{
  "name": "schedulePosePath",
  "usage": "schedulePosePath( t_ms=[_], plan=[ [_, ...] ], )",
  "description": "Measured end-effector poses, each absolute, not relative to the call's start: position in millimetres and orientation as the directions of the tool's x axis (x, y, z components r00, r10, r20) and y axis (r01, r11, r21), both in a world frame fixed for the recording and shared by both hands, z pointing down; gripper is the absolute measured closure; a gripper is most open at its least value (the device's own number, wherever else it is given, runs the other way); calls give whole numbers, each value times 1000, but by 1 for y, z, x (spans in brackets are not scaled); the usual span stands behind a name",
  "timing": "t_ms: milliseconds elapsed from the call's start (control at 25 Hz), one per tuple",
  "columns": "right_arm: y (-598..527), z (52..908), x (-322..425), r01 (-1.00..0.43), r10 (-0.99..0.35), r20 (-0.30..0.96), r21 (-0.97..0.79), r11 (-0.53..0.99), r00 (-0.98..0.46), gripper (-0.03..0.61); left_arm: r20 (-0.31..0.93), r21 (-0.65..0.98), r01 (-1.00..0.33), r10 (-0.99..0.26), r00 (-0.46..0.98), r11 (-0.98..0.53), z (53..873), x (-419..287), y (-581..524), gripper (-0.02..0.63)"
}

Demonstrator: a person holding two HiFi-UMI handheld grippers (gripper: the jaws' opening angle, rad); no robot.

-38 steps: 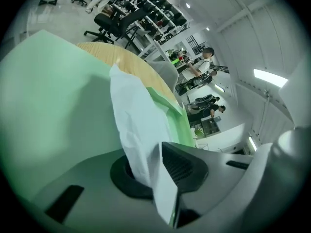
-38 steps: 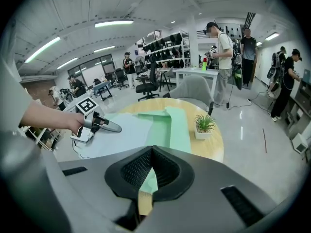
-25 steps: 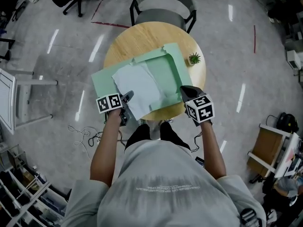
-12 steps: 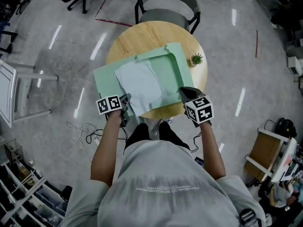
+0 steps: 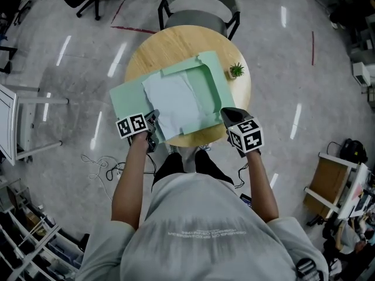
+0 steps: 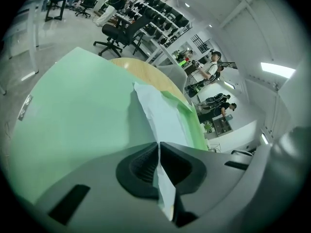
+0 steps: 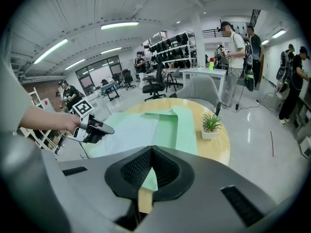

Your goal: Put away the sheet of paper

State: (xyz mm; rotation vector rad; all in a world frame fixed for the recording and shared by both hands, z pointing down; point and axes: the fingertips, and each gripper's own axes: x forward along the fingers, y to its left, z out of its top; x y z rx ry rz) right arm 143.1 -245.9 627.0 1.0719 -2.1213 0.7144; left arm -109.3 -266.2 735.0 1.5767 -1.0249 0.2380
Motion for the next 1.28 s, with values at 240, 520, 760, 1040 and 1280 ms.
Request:
schedulePosePath(
  t_ms=[240,520,760,1040,1280],
  plan=[
    [-243,630,152,-848,-489,750,-179,499,-446,551,644,707,-705,-452,617,45,736,-90,-274,586],
    [-251,632,168,-860,-494,756,-175,479,-429,551,621,737,-675,-430,655,35,740,-55,-286,586],
    [-257,632,185,-870,-496,764,-168,464,-412,551,601,757,-653,-426,677,29,740,-27,-300,586],
    [-258,633,200,-885,-503,770,-167,434,-392,551,574,784,-619,-434,694,48,742,-5,-313,586],
    [-252,637,211,-896,-500,780,-168,411,-376,551,577,785,-618,-405,709,36,747,13,-320,584]
  ],
)
